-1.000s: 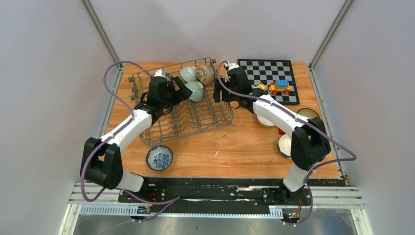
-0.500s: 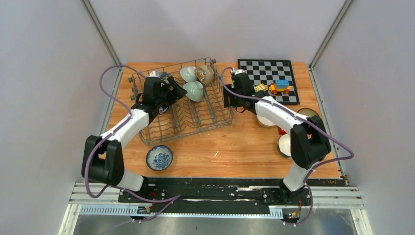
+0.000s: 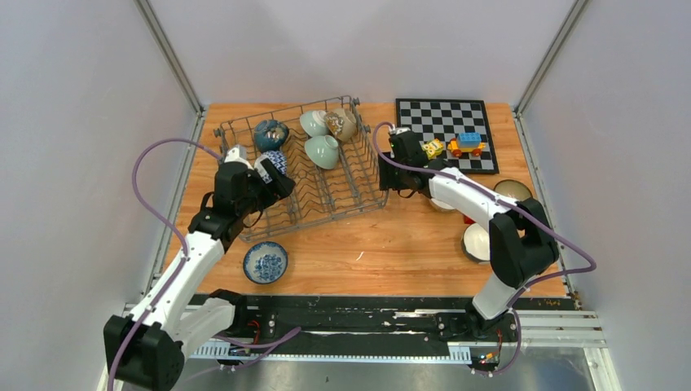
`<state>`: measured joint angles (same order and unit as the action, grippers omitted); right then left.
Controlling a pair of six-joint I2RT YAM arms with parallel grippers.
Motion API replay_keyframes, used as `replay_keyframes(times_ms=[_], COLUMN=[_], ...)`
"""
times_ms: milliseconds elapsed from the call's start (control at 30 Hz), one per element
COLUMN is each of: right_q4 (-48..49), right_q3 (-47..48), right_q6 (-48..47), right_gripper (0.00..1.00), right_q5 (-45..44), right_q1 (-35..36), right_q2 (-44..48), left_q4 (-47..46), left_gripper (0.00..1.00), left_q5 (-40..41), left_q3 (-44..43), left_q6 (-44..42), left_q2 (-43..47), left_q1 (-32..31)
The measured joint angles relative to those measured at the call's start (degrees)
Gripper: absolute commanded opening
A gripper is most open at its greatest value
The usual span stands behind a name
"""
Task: Unload the bowls from the dish rack
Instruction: Move the dish rack to the center of the board.
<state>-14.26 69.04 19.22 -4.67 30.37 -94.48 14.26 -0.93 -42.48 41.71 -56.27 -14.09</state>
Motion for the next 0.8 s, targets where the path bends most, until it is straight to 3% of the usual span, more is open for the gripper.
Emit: replay_keyframes(times_ms=[400,800], right_q4=[0.9,4.6], right_q3=[-4.9,-12.5], right_q6=[2.3,8.6], right_gripper=[0.26,0.08], right_q5=[0.8,0.2], right_q1=[1.0,1.7], right_q2=[0.7,7.8], left_q4=[4.3,4.3], left_gripper=[0.91,0.91], left_q5=[-0.6,-1.7], left_q3=[1.3,1.4], left_q6=[-1.2,-2.4], left_q2=[5.1,5.1], left_q1=[0.0,0.0])
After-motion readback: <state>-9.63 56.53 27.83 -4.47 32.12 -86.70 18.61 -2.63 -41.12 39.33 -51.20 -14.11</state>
